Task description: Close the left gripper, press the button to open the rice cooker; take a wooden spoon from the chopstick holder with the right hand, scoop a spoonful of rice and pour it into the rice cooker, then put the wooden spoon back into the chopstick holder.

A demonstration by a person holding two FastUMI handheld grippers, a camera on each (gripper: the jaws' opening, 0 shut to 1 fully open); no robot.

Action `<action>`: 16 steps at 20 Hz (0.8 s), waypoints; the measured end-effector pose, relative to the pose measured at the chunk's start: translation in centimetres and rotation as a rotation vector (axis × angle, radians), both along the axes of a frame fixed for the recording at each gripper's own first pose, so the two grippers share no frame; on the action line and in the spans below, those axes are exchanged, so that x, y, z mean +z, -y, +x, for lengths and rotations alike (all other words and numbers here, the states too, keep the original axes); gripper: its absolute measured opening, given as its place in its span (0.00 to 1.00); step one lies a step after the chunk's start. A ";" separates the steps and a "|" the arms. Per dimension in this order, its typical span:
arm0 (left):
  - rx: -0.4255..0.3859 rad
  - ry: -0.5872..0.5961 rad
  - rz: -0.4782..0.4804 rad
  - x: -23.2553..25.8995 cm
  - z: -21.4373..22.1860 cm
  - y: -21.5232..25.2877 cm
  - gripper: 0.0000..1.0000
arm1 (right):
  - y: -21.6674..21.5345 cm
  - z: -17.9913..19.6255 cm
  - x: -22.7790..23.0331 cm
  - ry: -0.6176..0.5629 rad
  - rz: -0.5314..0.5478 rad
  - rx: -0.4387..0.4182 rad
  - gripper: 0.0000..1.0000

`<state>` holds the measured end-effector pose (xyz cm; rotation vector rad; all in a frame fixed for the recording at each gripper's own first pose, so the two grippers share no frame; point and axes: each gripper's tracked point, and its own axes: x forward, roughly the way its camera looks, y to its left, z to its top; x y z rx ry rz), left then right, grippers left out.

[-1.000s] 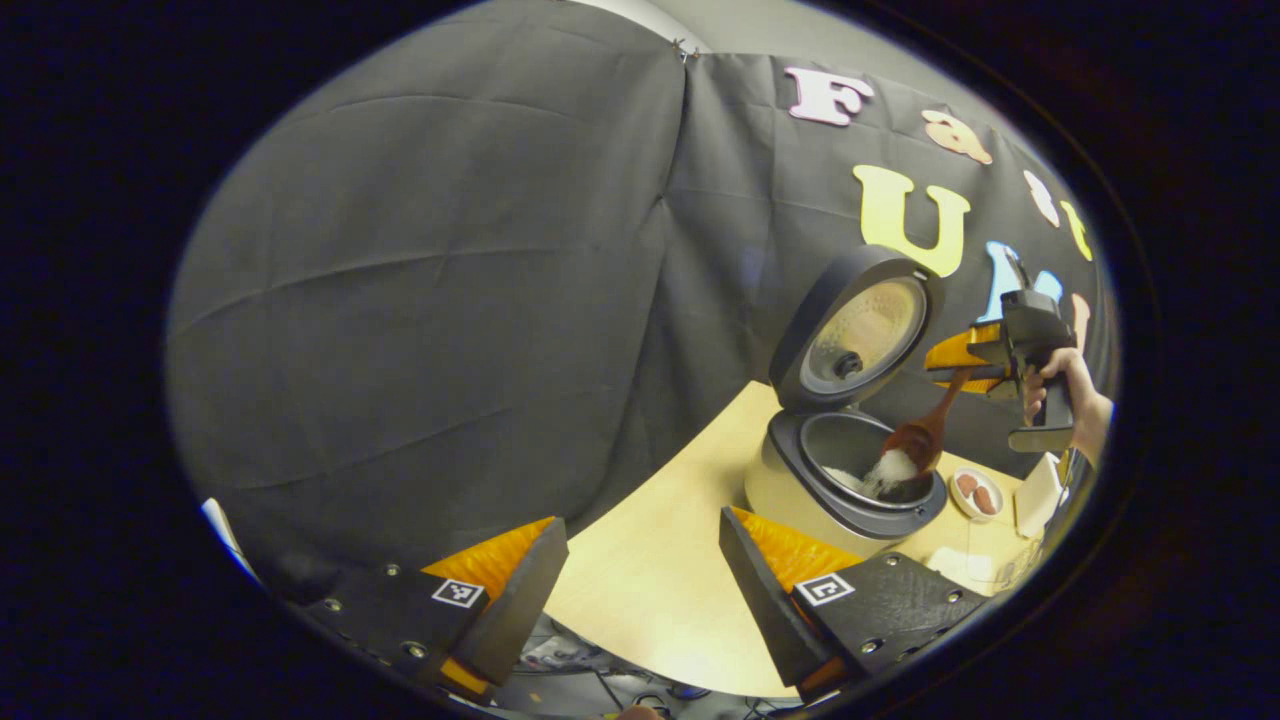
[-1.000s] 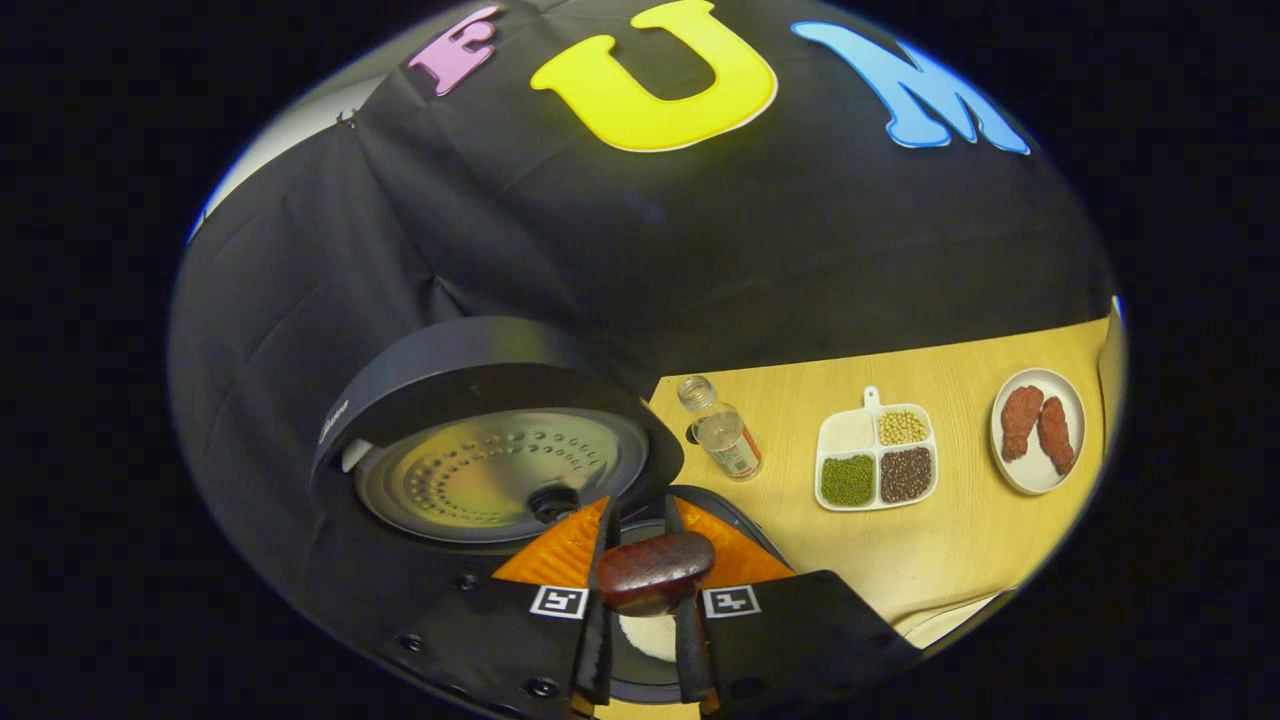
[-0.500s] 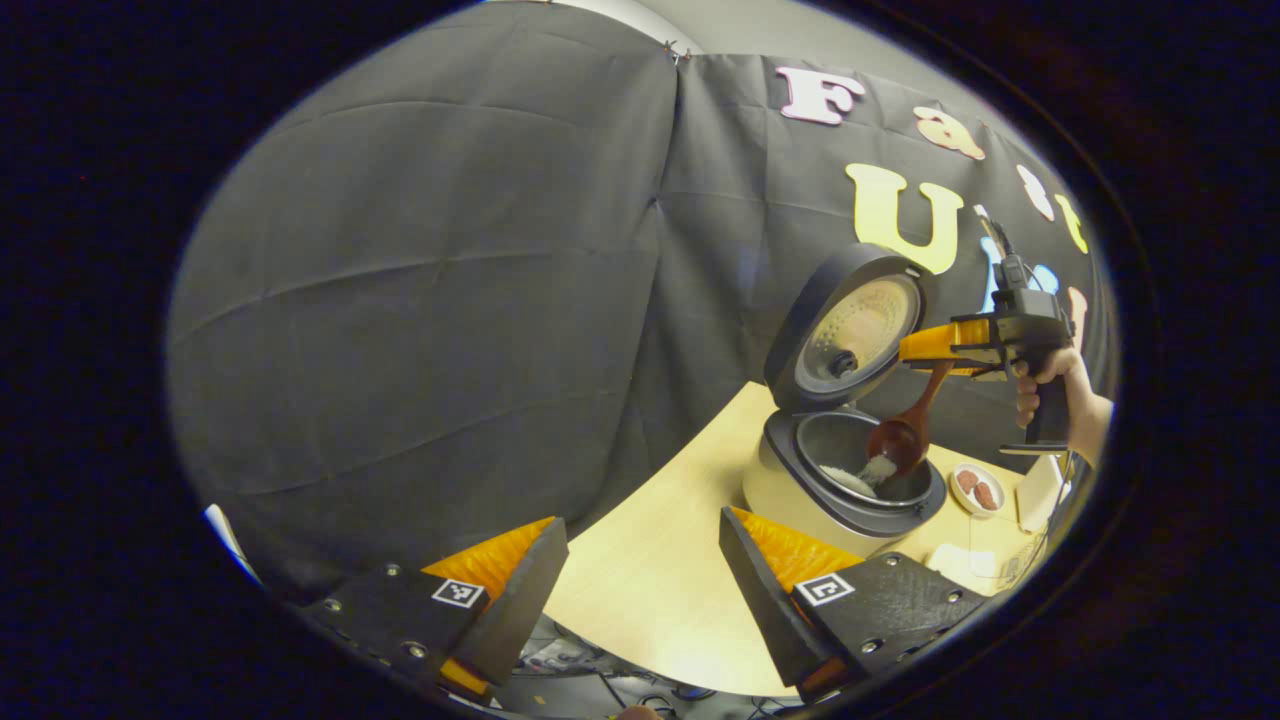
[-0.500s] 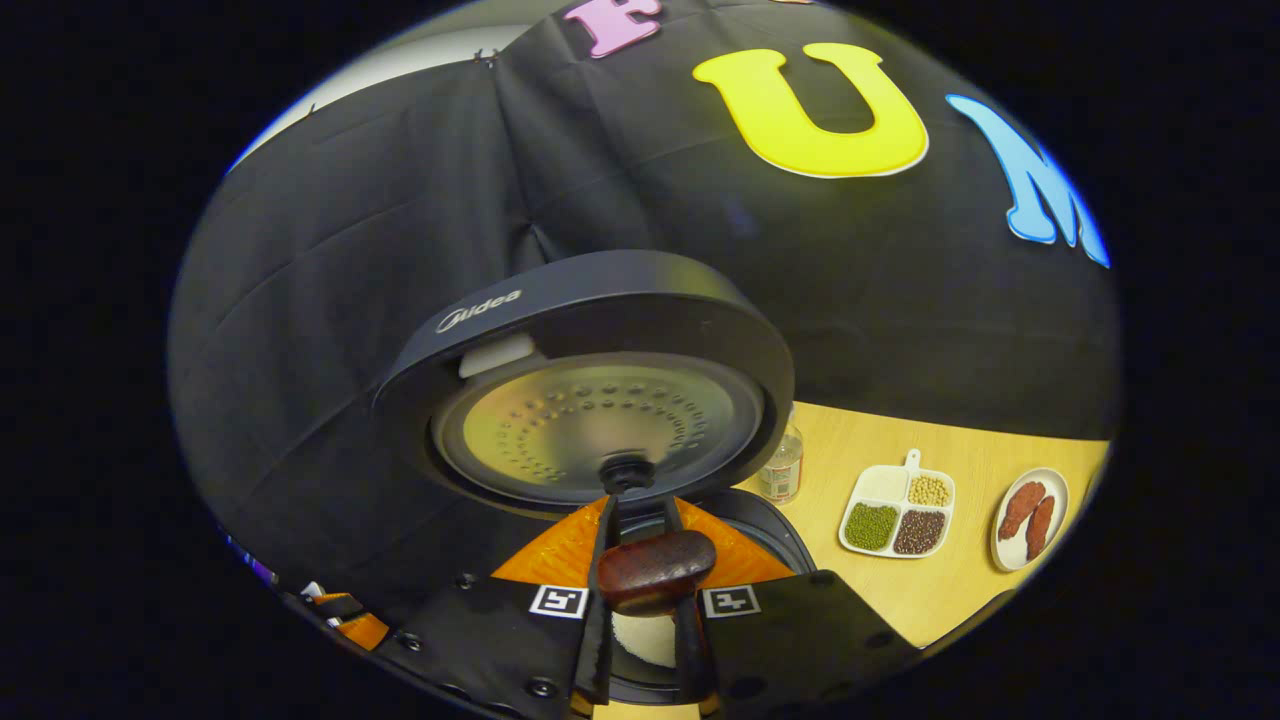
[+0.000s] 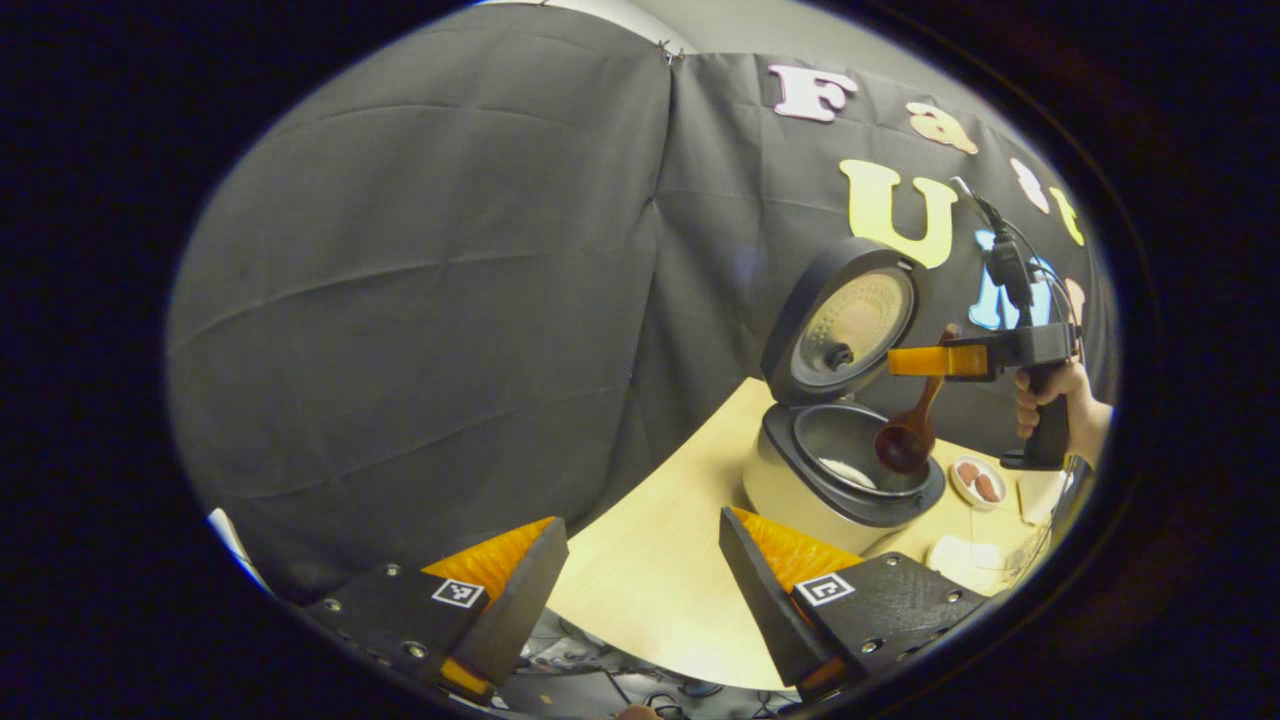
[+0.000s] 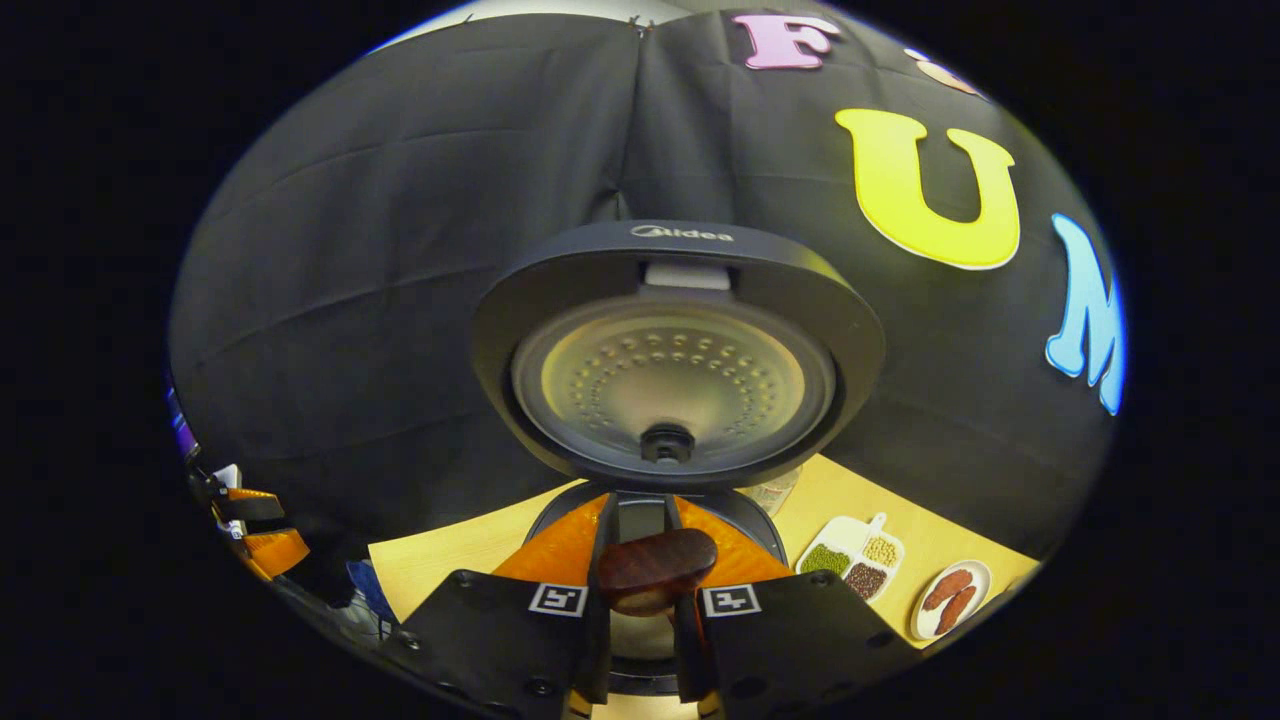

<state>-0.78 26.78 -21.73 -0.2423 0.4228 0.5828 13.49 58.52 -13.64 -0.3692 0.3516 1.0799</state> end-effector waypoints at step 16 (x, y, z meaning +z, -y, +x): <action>-0.027 0.010 0.048 4.0 0.2 8.6 0.96 | 18.3 4.6 7.7 -0.399 0.400 -0.323 0.28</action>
